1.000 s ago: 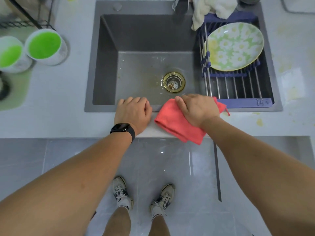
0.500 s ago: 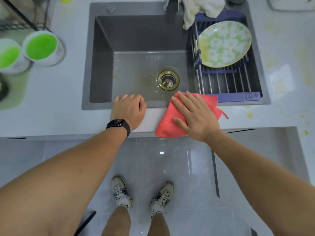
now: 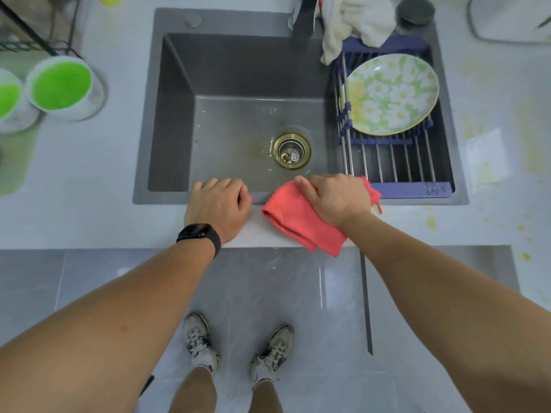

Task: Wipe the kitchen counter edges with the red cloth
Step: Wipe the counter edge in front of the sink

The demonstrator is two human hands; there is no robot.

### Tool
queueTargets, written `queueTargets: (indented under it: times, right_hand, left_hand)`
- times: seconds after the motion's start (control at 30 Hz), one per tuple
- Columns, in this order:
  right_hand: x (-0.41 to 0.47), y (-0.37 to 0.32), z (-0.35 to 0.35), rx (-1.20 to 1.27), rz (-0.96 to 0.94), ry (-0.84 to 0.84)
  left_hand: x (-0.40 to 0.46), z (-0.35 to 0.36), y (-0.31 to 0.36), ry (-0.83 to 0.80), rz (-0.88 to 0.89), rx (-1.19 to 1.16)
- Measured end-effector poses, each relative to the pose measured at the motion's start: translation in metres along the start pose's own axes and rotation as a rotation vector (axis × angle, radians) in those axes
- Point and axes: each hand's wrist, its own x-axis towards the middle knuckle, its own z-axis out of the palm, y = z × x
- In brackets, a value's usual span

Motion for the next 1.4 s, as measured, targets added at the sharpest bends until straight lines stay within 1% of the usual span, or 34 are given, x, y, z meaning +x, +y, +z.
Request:
queueTargets:
  times: [0.13,0.2,0.27,0.4,0.47,0.57,0.63,0.7,0.77,0.93,1.1,1.23,1.4]
  right_hand:
    - [-0.018,0.006,0.009,0.116,-0.154,0.146]
    - [-0.032,0.015,0.015,0.088,-0.198,0.182]
    - [-0.050,0.025,0.021,0.037,-0.195,0.175]
    - [-0.076,0.044,0.024,0.014,-0.221,0.119]
    - [-0.078,0.047,0.024,0.022,-0.208,0.102]
    - [-0.076,0.043,0.022,0.057,-0.075,0.134]
    - [-0.073,0.041,0.024,0.068,-0.019,0.142]
    - [-0.073,0.041,0.025,0.088,-0.017,0.159]
    - [-0.067,0.041,0.022,0.105,-0.024,0.212]
    - [-0.021,0.039,0.007,0.041,0.065,0.239]
    - [-0.012,0.041,0.009,0.030,0.073,0.255]
    - [-0.025,0.033,0.013,0.035,0.066,0.334]
    - [-0.065,0.025,0.027,0.102,-0.075,0.256]
  left_hand:
    - [0.000,0.001,-0.001,0.010,0.004,0.023]
    - [0.000,0.002,-0.001,-0.020,0.002,0.037]
    - [0.000,0.000,0.000,-0.033,0.011,0.040]
    - [-0.002,-0.004,0.002,-0.030,0.026,0.017]
    - [-0.003,-0.004,0.001,-0.019,0.023,0.008]
    - [-0.003,-0.002,0.001,-0.007,0.012,-0.011]
    - [-0.004,-0.001,0.002,0.011,0.007,-0.006]
    - [-0.005,0.001,0.003,0.016,0.008,0.002]
    - [-0.006,0.001,0.004,0.022,0.012,0.007]
    - [-0.005,0.002,0.002,0.016,0.022,0.018]
    - [-0.002,0.002,0.001,-0.004,0.027,0.023]
    - [-0.002,0.000,0.000,-0.014,0.031,-0.005]
    - [-0.003,-0.003,0.002,-0.019,0.015,-0.024]
